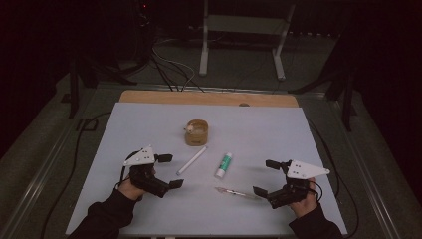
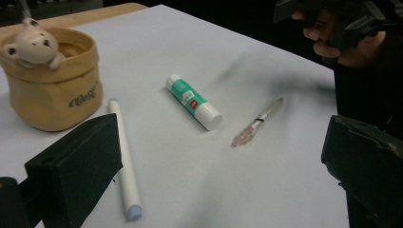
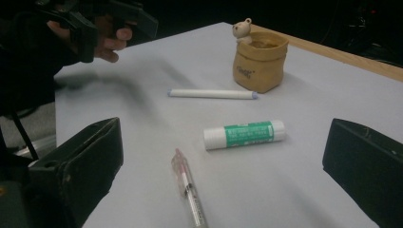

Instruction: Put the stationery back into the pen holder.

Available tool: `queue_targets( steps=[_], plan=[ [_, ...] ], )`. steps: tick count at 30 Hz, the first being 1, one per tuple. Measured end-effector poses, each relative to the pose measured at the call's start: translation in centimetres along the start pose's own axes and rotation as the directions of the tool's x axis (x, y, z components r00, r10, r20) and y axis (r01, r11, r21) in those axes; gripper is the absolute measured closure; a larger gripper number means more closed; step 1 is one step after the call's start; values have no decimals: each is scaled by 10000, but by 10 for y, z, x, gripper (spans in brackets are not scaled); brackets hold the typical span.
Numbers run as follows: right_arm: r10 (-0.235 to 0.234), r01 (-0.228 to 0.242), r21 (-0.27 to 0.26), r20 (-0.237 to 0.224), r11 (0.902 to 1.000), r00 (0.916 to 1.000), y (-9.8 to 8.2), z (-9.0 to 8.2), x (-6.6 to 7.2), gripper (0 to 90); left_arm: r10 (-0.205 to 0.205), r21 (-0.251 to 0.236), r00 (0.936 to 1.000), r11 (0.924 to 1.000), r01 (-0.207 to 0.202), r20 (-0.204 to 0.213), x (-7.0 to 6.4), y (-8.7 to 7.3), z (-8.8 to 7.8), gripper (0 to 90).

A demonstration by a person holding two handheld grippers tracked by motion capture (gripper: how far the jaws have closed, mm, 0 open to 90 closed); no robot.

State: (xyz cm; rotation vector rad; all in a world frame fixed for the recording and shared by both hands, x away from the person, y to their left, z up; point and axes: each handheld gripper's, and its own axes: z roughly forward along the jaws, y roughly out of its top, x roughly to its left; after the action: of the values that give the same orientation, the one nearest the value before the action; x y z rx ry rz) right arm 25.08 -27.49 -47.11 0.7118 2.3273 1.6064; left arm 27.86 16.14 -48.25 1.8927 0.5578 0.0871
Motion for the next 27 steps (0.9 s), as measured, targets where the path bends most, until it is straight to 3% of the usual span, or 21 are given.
queue_targets(
  steps=[1,12,16,20,22,23,25,27],
  plan=[
    [80,-76,177,-201,9998,9998,0,1,-1,0,21,75,10000,10000,-21,29,-1,-1,0,4],
    [243,-210,719,-456,9972,9987,-7,11,-3,0,237,278,9992,9993,-246,322,-12,-6,4,4],
    [460,-369,1151,-777,9927,9959,-11,17,-6,0,274,258,9991,9993,-282,317,-13,-7,4,4],
    [659,-548,1454,-726,9879,9952,-16,22,-8,0,347,176,9988,9992,-354,343,-13,-7,3,4],
    [796,-703,1460,-587,9868,9951,-18,22,-10,159,293,167,9988,9994,-300,385,-13,-8,4,4],
    [829,-755,1521,-426,9855,9957,-18,23,-10,193,294,168,9988,9994,-300,386,-13,-8,4,4],
    [754,-642,1781,-565,9819,9955,-21,24,-11,174,282,248,9987,9993,-293,428,-12,-10,5,4],
    [772,-616,1934,-737,9792,9943,-24,24,-11,211,277,303,9986,9991,-291,443,-12,-11,6,4]
  ],
)
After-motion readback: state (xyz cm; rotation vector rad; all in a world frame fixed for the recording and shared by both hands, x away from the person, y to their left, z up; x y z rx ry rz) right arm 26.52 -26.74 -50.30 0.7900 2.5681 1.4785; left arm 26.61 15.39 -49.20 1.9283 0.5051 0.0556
